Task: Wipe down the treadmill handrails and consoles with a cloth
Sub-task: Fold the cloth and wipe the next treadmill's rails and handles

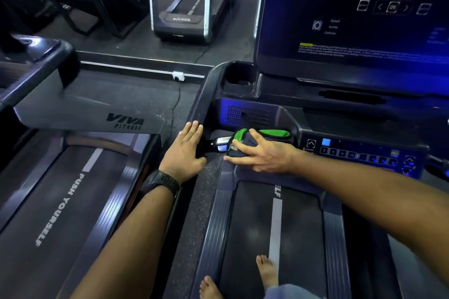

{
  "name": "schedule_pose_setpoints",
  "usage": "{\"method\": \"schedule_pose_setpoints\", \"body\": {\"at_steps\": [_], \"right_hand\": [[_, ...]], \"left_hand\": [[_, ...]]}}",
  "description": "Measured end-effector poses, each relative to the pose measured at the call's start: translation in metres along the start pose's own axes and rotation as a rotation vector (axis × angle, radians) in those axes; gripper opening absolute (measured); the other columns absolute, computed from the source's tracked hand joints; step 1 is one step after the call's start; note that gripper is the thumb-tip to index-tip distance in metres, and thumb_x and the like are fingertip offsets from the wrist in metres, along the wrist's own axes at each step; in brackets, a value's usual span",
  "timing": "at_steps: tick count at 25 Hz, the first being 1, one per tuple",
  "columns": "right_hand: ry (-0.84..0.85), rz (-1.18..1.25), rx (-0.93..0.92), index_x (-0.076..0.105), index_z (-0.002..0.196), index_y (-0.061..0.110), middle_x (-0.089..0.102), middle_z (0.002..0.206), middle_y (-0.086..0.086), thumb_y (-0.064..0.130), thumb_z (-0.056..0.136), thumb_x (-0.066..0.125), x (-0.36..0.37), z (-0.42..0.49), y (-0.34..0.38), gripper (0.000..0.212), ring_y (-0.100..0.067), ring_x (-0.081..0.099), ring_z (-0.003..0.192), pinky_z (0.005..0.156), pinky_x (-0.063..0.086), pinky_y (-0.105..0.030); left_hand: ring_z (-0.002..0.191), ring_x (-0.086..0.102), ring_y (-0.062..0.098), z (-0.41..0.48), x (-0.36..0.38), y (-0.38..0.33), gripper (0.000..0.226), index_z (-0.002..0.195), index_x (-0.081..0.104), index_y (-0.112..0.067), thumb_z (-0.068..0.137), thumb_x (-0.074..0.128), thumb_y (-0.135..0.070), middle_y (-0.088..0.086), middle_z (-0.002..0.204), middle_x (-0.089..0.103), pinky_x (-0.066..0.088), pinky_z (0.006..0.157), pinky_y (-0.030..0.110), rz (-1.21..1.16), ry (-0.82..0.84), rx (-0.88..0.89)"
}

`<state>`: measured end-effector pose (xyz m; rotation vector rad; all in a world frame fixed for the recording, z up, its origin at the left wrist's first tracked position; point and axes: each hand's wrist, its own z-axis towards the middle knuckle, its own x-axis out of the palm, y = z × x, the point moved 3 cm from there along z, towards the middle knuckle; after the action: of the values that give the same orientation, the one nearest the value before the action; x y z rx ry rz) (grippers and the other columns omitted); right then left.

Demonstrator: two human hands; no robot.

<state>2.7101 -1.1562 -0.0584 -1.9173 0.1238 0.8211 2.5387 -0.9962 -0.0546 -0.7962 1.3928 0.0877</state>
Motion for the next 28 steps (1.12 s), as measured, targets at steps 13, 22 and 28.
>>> {"method": "schedule_pose_setpoints", "body": {"at_steps": [13,22,28], "right_hand": [[0.127,0.037,-0.108,0.065,0.126,0.033,-0.008,0.168,-0.007,0.029,0.102,0.047,0.001,-0.011,-0.004,0.03,-0.044,0.002,0.151,0.103,0.028,-0.078],[0.085,0.031,-0.046,0.066,0.127,0.033,-0.002,0.168,-0.007,0.03,0.1,0.054,-0.006,0.018,0.001,0.029,-0.046,0.006,0.15,0.103,0.034,-0.074],[0.039,0.038,-0.006,0.065,0.131,0.032,0.012,0.167,-0.004,0.033,0.101,0.05,-0.008,0.041,0.004,0.033,-0.045,0.014,0.149,0.101,0.036,-0.075]], "left_hand": [[0.152,-0.001,0.013,0.0,-0.001,-0.003,0.093,0.156,0.022,-0.008,0.07,0.046,-0.034,0.003,0.164,0.011,0.001,0.121,0.024,-0.001,-0.013,0.02],[0.152,0.0,0.012,0.0,-0.001,0.0,0.092,0.156,0.022,-0.009,0.071,0.042,-0.039,0.002,0.164,0.011,0.005,0.124,0.028,-0.028,-0.013,0.024],[0.152,0.001,0.013,0.0,-0.002,0.002,0.092,0.155,0.023,-0.009,0.071,0.047,-0.036,0.003,0.164,0.012,0.007,0.124,0.028,-0.043,-0.012,0.025]]}}
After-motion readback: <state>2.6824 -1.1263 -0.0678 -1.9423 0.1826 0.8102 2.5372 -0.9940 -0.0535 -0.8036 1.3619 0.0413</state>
